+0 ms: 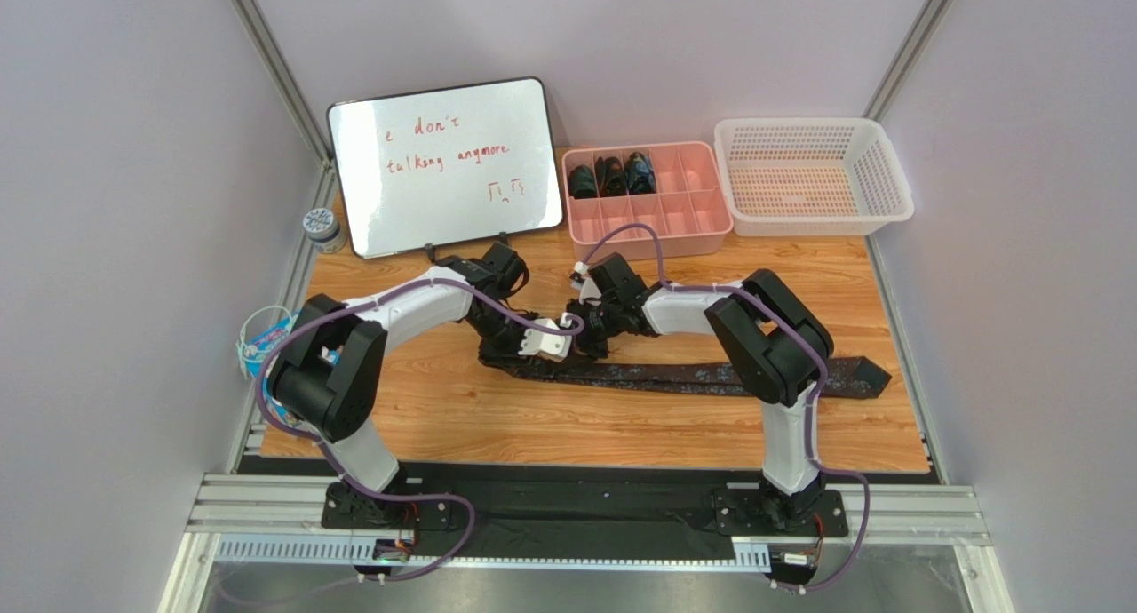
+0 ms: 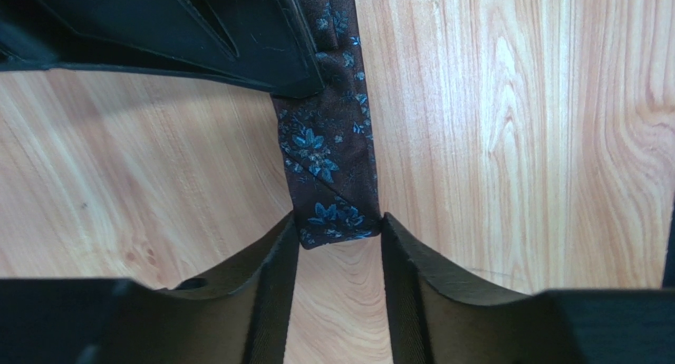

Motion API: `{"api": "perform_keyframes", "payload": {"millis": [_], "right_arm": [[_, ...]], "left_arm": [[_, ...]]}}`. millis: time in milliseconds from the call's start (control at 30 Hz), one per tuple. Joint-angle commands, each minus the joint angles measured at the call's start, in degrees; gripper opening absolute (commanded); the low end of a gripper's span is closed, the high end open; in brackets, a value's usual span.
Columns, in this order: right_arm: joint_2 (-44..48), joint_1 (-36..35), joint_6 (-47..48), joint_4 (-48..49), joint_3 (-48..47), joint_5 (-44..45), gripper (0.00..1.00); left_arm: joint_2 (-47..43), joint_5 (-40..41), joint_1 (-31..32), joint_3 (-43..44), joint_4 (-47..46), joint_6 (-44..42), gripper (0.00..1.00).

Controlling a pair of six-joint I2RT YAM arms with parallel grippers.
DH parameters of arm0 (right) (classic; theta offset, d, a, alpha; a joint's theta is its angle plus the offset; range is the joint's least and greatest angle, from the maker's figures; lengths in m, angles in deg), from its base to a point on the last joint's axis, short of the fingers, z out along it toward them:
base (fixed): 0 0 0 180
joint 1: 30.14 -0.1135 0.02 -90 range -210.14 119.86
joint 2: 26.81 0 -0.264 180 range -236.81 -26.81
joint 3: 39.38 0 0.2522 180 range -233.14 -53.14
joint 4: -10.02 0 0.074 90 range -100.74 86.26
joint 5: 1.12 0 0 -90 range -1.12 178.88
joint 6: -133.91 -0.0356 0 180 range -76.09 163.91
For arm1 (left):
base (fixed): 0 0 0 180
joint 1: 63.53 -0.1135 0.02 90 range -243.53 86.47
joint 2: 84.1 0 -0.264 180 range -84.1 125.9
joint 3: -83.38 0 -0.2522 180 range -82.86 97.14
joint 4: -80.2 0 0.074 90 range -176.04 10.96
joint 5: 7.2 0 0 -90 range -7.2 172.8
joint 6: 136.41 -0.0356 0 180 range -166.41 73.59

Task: Roll the ties
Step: Roll the tie at the center of the board.

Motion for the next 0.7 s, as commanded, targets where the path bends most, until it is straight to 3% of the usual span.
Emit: {"api": "perform_keyframes", "payload": {"millis": [0,133,533,667], "right_arm": [[-1.01,0.36,0.60,0.70,-0.25,0.61,0.00],[-1.01,0.36,-0.19,1.49,-0.25,-0.10,0.01],[1.54,1.23,-3.36,4.92,1.59,-3.88,0.28],[3.55,2.11,-4.15,5.01,2.65,-6.07,0.31]], "left_arm": [[-0.97,-0.15,0.28,0.11,-1.44,1.47,0.43],[-2.99,-3.39,0.63,1.25,-1.00,2.61,0.38],[3.67,-1.91,5.03,6.00,1.64,4.55,0.34],[5.61,-1.29,5.03,6.53,1.73,4.63,0.34]]}}
